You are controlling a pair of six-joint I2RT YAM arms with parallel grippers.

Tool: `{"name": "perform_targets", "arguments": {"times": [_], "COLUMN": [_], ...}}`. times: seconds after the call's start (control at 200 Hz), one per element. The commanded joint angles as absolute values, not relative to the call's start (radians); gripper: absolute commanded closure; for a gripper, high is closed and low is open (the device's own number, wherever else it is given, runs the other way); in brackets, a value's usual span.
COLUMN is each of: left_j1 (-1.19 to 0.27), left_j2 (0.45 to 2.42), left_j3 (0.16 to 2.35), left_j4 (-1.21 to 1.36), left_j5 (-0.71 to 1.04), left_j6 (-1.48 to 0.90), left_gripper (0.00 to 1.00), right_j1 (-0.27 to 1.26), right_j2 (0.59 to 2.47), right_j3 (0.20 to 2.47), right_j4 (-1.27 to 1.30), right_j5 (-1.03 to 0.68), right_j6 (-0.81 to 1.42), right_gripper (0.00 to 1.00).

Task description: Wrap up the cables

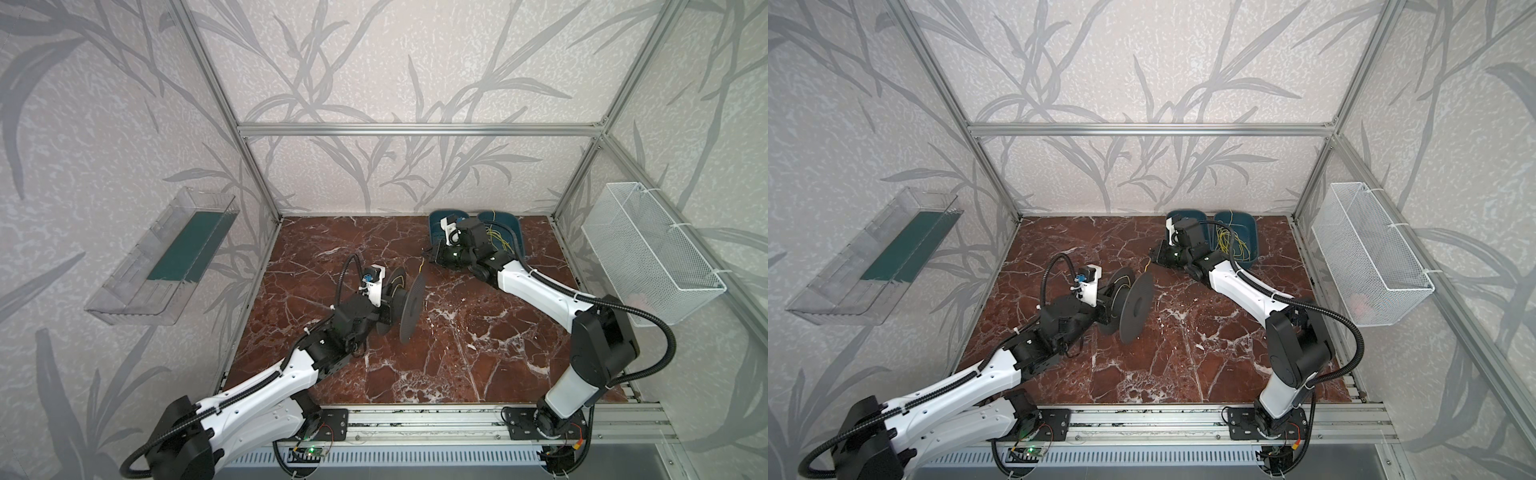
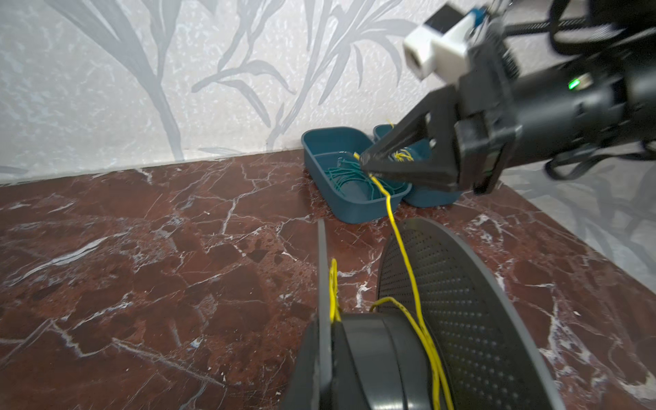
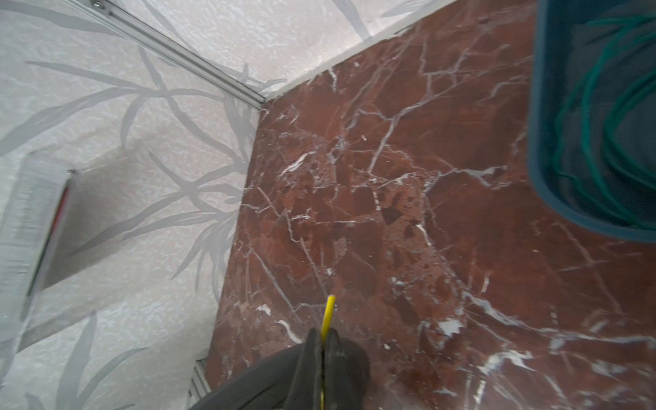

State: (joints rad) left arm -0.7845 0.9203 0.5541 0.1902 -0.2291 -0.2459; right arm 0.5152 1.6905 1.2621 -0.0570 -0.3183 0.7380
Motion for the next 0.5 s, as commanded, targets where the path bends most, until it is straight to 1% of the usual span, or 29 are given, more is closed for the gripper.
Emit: {"name": "perform_targets", "arguments": {"times": [0.0,0.105,0.25,0.36,0.495], "left_j1": [-0.783,-0.772,-0.731,-0.722,-0.716], "left_j2": [0.835,0.8,0.785,0.794,0.841], "left_j3": [0.563,0.58,0.589,0.592,0.597], "left_j4": [0.208,0.178,0.196,0.226,0.286], "left_j5": [-0.163,-0.222,-0.304,-0.39,-0.425], "left_j6": [-0.242,-0.273,-0.345,-0.38,-0.412], "left_gripper": [1.0,1.0,1.0,1.0,1.0], "right_j1": [0.479,0.472,0.477,0.513,0.58], "right_j2": [1.727,1.723,1.733,1.733,1.733], "right_j3": [1.183,1.091,0.964,0.882,0.827], "right_j4": [-0.051,-0.002,0.085,0.156,0.204], "right_j5": [-0.231,-0.206,-0.223,-0.233,-0.205], "right_j6": [0.6,0.589,0.625,0.669,0.689], "right_gripper": [1.0,1.0,1.0,1.0,1.0]}}
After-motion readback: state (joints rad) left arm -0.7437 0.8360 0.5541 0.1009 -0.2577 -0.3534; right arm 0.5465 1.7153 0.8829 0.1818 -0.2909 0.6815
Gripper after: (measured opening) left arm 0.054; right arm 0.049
